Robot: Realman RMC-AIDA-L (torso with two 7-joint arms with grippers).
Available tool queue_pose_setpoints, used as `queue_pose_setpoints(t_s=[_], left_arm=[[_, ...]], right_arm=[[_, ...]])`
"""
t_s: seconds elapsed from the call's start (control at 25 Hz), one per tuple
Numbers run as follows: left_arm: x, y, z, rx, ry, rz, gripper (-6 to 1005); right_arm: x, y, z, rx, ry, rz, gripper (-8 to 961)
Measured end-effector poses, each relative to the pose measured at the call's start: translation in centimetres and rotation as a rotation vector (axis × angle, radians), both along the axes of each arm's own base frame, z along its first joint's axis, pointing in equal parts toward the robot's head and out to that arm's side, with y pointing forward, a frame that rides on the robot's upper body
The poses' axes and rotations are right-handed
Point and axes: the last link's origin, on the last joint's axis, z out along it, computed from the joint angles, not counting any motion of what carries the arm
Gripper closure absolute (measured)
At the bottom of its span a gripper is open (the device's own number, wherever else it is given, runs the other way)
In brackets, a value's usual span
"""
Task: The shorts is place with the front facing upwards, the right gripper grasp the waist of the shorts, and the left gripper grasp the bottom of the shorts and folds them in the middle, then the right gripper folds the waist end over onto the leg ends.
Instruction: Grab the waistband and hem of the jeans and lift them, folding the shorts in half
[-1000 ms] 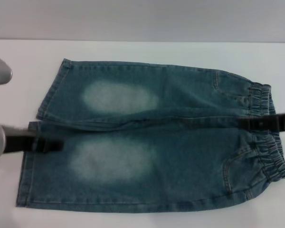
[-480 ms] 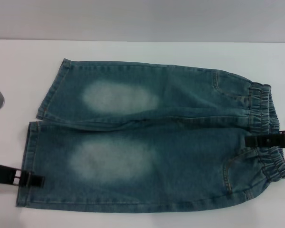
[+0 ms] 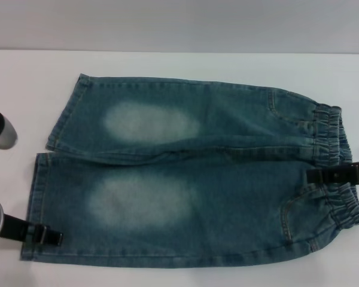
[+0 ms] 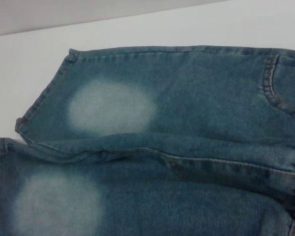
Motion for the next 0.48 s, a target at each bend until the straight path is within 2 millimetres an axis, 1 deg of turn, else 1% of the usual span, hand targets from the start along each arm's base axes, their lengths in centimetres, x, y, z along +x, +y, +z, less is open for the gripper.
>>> queue_pose_setpoints(t_s=[0.16, 0.48], left_arm=[[-0.26, 0.19, -0.44, -0.021, 0.004, 0.015, 284], [-0.17, 0.34, -0.27, -0.047, 0.013, 0.034, 291]], right_arm=[[-0.01, 0.01, 0.01, 0.000, -0.001, 0.002, 134], [-0.03, 0.10, 0.18, 0.005, 0.002, 0.002, 133]])
